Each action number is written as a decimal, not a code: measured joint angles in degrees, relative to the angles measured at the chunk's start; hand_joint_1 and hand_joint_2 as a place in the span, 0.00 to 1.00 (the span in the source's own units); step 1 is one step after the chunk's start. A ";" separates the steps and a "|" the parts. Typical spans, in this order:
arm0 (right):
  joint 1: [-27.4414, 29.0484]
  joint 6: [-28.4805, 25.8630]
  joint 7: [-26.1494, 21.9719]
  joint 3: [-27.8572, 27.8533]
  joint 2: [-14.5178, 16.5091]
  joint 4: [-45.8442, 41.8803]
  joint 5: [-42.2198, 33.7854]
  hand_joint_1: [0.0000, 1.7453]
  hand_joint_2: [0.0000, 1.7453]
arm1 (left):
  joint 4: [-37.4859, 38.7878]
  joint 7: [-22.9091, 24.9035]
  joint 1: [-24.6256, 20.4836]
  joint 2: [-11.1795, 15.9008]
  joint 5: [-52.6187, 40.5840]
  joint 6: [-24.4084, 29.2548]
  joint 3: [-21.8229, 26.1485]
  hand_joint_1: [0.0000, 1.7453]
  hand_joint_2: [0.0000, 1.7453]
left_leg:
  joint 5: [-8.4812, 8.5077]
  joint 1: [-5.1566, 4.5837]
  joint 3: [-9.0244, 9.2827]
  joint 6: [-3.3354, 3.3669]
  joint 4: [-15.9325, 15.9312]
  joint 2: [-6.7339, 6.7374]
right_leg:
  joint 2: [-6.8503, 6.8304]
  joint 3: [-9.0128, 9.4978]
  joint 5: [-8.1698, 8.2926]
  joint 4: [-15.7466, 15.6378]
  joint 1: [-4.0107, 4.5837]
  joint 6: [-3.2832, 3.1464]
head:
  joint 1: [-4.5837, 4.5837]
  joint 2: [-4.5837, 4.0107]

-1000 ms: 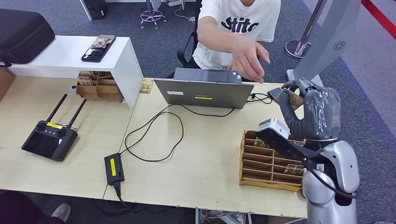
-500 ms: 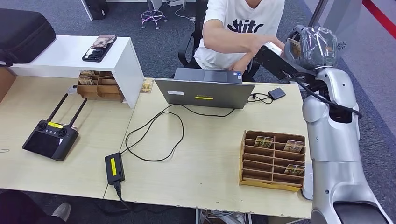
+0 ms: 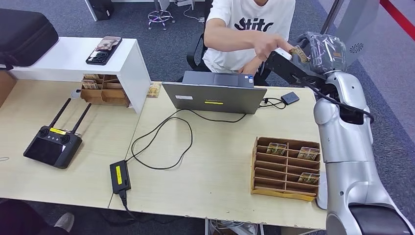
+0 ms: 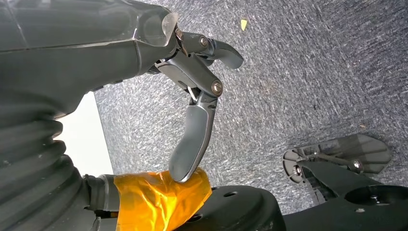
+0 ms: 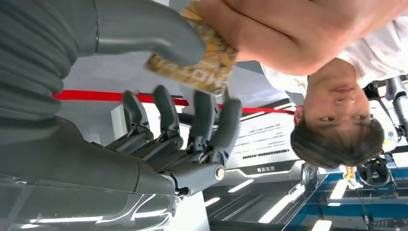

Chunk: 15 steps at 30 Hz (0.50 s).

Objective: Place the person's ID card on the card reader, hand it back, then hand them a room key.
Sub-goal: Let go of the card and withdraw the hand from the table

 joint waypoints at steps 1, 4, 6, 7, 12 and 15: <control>0.04 0.01 0.00 -0.15 0.08 0.00 0.09 0.00 1.00 | 0.00 0.01 0.00 0.01 0.00 0.00 0.00 0.00 1.00 | 0.00 0.00 0.00 0.00 0.00 0.00 | 0.00 0.00 0.00 0.00 0.00 0.00 | 0.00 0.00; 0.08 0.00 0.00 -0.39 0.27 -0.01 0.14 0.00 1.00 | 0.00 0.01 0.00 0.02 0.01 0.00 0.00 0.00 1.00 | 0.00 0.00 0.00 0.00 0.00 0.00 | 0.00 0.00 0.00 0.00 0.00 0.00 | 0.01 0.00; 0.16 0.00 -0.03 -0.48 0.38 -0.08 0.15 0.00 1.00 | 0.00 0.01 0.00 0.03 0.01 0.00 0.00 0.00 1.00 | 0.00 0.00 0.01 0.00 0.00 0.00 | 0.00 0.00 0.00 0.00 0.00 0.00 | 0.01 0.00; 0.23 0.01 -0.07 -0.51 0.44 -0.16 0.17 0.00 1.00 | 0.00 0.01 0.00 0.03 0.03 0.01 0.00 0.00 1.00 | 0.00 0.00 0.01 0.00 0.00 0.00 | 0.01 0.00 0.00 0.00 0.00 0.00 | 0.01 0.00; 0.64 0.13 -0.24 -0.51 0.84 -1.15 0.26 0.00 1.00 | 0.00 -0.01 0.00 0.13 0.20 0.05 0.00 0.00 1.00 | 0.00 0.00 0.00 0.00 0.00 0.00 | 0.01 -0.01 0.00 0.00 0.00 0.00 | 0.00 0.00; 0.72 0.17 -0.24 -0.51 1.00 -1.71 0.30 0.00 1.00 | 0.00 -0.09 0.00 0.26 0.35 0.10 0.00 0.00 1.00 | 0.00 0.00 0.00 0.00 0.00 0.00 | 0.01 -0.01 0.00 0.00 0.00 0.00 | 0.00 0.00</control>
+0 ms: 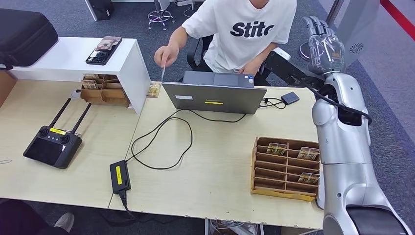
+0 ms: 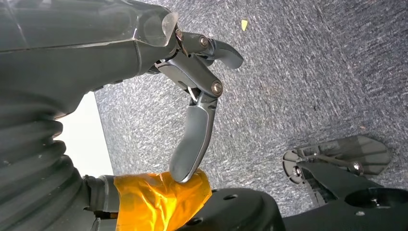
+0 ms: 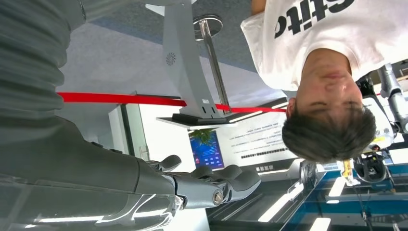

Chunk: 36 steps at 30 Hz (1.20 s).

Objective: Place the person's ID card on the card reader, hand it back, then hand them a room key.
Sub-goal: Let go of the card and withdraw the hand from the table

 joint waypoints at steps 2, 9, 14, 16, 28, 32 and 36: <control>0.02 0.01 0.00 0.00 0.03 -0.31 0.03 0.00 1.00 | 0.00 -0.09 0.00 0.06 0.06 0.07 0.00 0.00 1.00 | 0.00 0.00 0.00 0.00 0.00 0.00 | 0.00 0.00 0.00 0.00 0.00 0.00 | 0.00 0.00; 0.14 0.08 -0.01 -0.26 0.03 -1.00 0.21 0.00 1.00 | 0.00 -0.18 0.00 0.19 0.20 0.27 0.00 0.00 1.00 | 0.00 0.00 0.01 0.00 0.00 0.00 | 0.00 0.00 0.00 0.00 0.00 0.00 | 0.01 0.00; 1.34 -0.42 -1.24 -1.63 -0.12 -2.81 -1.82 0.00 1.00 | -0.01 -0.27 0.02 0.20 1.11 0.27 0.00 0.00 1.00 | 0.00 0.00 0.01 0.00 0.01 0.00 | 0.00 -0.02 0.00 -0.02 0.00 0.00 | 0.00 0.00; 2.71 -0.51 -2.28 -2.65 -0.45 -4.56 -3.33 0.00 1.00 | -0.01 0.01 0.06 0.19 1.58 0.28 0.00 0.00 1.00 | -0.01 0.00 0.00 0.01 0.01 -0.01 | -0.01 -0.02 0.00 -0.03 0.00 0.00 | 0.00 0.00; 14.80 -2.82 -7.59 -8.62 -3.34 -17.92 -8.59 0.00 1.00 | 0.00 0.49 0.28 -0.16 4.36 0.72 0.00 0.00 1.00 | -0.06 0.00 -0.03 0.01 0.01 -0.02 | -0.02 -0.04 -0.01 -0.06 0.00 0.01 | 0.00 0.00; 20.68 -3.89 -10.71 -11.01 -3.45 -25.11 -14.65 0.00 1.00 | 0.00 0.46 0.35 -0.56 5.82 0.88 0.00 0.00 1.00 | -0.07 0.00 -0.07 0.01 0.01 -0.10 | -0.11 -0.04 -0.04 -0.06 0.00 0.03 | 0.00 0.00; 27.04 -3.98 -12.65 -13.23 -2.82 -33.35 -18.28 0.00 1.00 | 0.00 0.46 0.52 -0.91 6.74 0.97 0.00 0.00 1.00 | -0.11 0.00 -0.12 0.00 0.00 -0.10 | -0.10 -0.07 -0.06 -0.06 0.00 0.04 | -0.02 0.00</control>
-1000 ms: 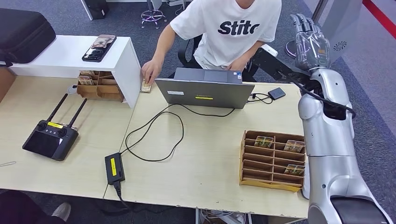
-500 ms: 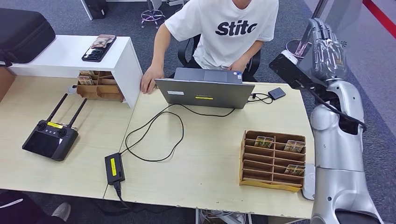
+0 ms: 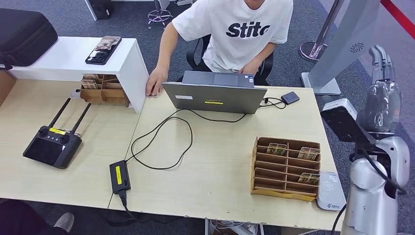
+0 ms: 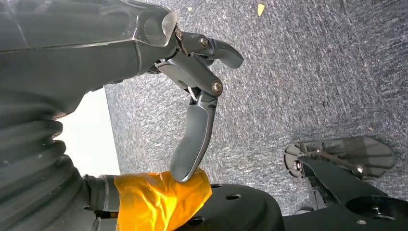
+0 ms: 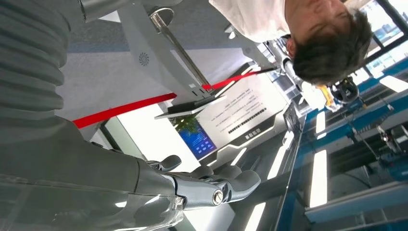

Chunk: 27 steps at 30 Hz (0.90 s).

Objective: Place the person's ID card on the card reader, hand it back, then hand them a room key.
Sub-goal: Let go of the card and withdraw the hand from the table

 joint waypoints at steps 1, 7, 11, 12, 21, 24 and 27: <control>1.01 -0.06 -0.27 -0.39 0.15 -1.38 -0.42 0.00 1.00 | 0.00 0.02 0.00 -0.02 0.16 0.01 0.00 0.00 1.00 | -0.01 0.00 0.01 0.00 0.00 0.02 | 0.02 -0.01 0.00 0.00 0.00 0.00 | 0.00 0.00; 10.85 -4.19 -3.28 -1.76 3.66 -13.64 -0.97 0.00 1.00 | 0.00 0.26 0.20 -0.53 2.70 1.29 0.01 0.00 1.00 | -0.02 0.00 0.00 -0.02 -0.01 -0.08 | -0.11 0.01 -0.09 0.00 0.01 -0.04 | 0.02 0.00; 20.40 -7.52 -5.96 -0.89 8.31 -23.38 -2.31 0.00 1.00 | 0.00 0.63 0.38 -1.00 4.21 2.22 0.01 0.00 1.00 | -0.10 0.01 0.01 -0.07 -0.05 -0.08 | -0.11 0.00 -0.21 0.00 0.01 -0.08 | 0.01 0.00; 22.86 -8.48 -6.58 -0.24 9.54 -25.54 -2.70 0.00 1.00 | 0.00 0.66 0.42 -1.11 4.57 2.48 0.01 0.00 1.00 | -0.13 0.01 0.01 -0.09 -0.05 -0.08 | -0.11 0.00 -0.23 0.00 0.01 -0.09 | 0.01 0.00; 33.67 -11.83 -8.10 2.73 15.38 -35.44 -4.45 0.00 1.00 | 0.00 0.59 0.48 -1.49 5.56 3.31 0.00 0.00 1.00 | -0.21 0.01 0.07 -0.11 -0.07 0.01 | -0.02 0.04 -0.28 0.01 0.01 -0.10 | 0.03 0.00; 36.32 -11.81 -8.57 3.29 16.62 -36.90 -7.16 0.00 1.00 | 0.00 0.64 0.52 -1.58 6.14 3.89 0.00 0.00 1.00 | -0.21 0.00 0.08 -0.11 -0.06 0.00 | -0.04 0.08 -0.28 0.01 0.00 -0.10 | 0.02 0.00; 39.25 -11.66 -9.57 3.48 18.06 -38.00 -11.51 0.00 1.00 | 0.00 0.76 0.54 -1.73 6.89 4.32 0.00 0.00 1.00 | -0.21 0.00 0.09 -0.10 -0.06 0.00 | -0.02 0.07 -0.28 0.00 0.00 -0.10 | 0.02 0.00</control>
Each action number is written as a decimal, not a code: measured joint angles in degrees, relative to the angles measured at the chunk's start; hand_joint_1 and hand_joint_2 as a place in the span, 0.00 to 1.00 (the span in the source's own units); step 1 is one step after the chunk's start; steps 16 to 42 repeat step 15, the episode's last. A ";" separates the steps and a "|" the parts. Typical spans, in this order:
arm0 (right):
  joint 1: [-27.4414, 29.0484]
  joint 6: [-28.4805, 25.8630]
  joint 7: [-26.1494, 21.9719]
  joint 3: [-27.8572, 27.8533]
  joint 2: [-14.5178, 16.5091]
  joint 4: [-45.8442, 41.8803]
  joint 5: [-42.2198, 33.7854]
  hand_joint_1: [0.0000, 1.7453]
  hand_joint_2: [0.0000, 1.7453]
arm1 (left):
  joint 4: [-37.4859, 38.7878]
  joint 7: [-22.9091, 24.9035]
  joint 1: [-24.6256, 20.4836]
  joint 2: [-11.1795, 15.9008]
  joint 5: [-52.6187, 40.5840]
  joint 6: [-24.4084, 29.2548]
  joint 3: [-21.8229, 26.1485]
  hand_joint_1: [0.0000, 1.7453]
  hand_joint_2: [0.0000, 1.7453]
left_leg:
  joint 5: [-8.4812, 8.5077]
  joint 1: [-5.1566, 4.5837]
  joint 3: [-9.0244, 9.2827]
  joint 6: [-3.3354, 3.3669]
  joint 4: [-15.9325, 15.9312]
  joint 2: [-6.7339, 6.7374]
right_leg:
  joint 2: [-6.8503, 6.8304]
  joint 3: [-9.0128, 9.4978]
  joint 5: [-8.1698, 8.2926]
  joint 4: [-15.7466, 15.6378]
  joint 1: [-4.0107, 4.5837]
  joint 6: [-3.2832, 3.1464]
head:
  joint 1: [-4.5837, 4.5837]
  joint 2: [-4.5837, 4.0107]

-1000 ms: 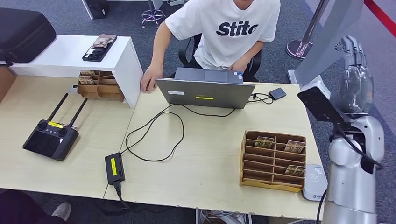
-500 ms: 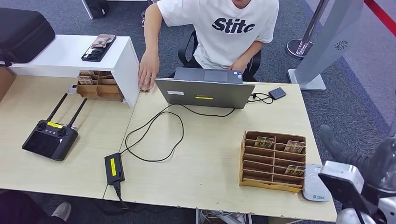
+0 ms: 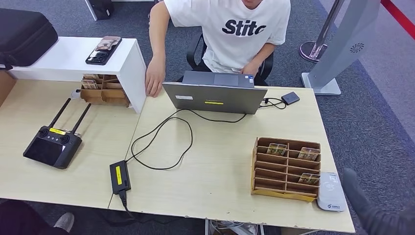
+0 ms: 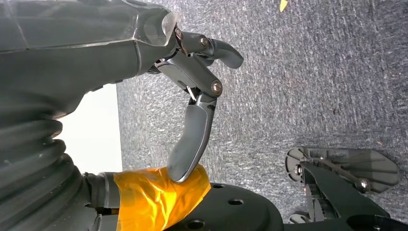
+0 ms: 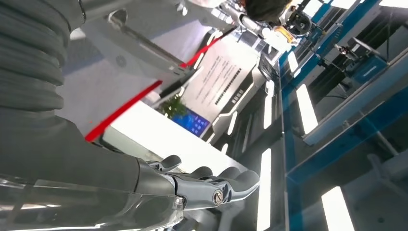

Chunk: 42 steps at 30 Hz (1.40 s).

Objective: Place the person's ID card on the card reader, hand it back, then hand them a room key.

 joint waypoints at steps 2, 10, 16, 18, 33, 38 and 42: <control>1.86 -0.07 -1.02 -0.09 0.73 -0.44 -2.73 0.00 1.00 | 0.00 0.01 0.01 -0.13 0.56 0.32 0.00 0.00 1.00 | -0.01 0.00 0.00 0.01 0.00 0.00 | 0.00 -0.01 -0.01 0.00 0.00 0.00 | -0.01 0.00; 7.10 -10.54 3.67 0.44 2.02 -1.64 11.28 0.00 1.00 | 0.00 -0.65 0.09 -0.39 1.86 0.72 0.00 0.00 1.00 | -0.04 0.01 0.01 0.00 0.00 0.01 | 0.01 -0.01 -0.04 0.00 0.01 -0.02 | -0.01 0.00; 7.75 -11.38 6.03 0.79 2.22 -2.40 13.20 0.00 1.00 | 0.00 -0.62 0.08 -0.39 1.78 0.65 0.00 0.00 1.00 | -0.04 0.01 0.02 0.00 0.00 0.01 | 0.02 0.02 -0.04 0.00 0.00 -0.01 | -0.01 0.00; 7.75 -11.38 6.03 0.79 2.22 -2.40 13.20 0.00 1.00 | 0.00 -0.62 0.08 -0.39 1.78 0.65 0.00 0.00 1.00 | -0.04 0.01 0.02 0.00 0.00 0.01 | 0.02 0.02 -0.04 0.00 0.00 -0.01 | -0.01 0.00; 7.75 -11.38 6.03 0.79 2.22 -2.40 13.20 0.00 1.00 | 0.00 -0.62 0.08 -0.39 1.78 0.65 0.00 0.00 1.00 | -0.04 0.01 0.02 0.00 0.00 0.01 | 0.02 0.02 -0.04 0.00 0.00 -0.01 | -0.01 0.00; 7.75 -11.38 6.03 0.79 2.22 -2.40 13.20 0.00 1.00 | 0.00 -0.62 0.08 -0.39 1.78 0.65 0.00 0.00 1.00 | -0.04 0.01 0.02 0.00 0.00 0.01 | 0.02 0.02 -0.04 0.00 0.00 -0.01 | -0.01 0.00; 7.75 -11.38 6.03 0.79 2.22 -2.40 13.20 0.00 1.00 | 0.00 -0.62 0.08 -0.39 1.78 0.65 0.00 0.00 1.00 | -0.04 0.01 0.02 0.00 0.00 0.01 | 0.02 0.02 -0.04 0.00 0.00 -0.01 | -0.01 0.00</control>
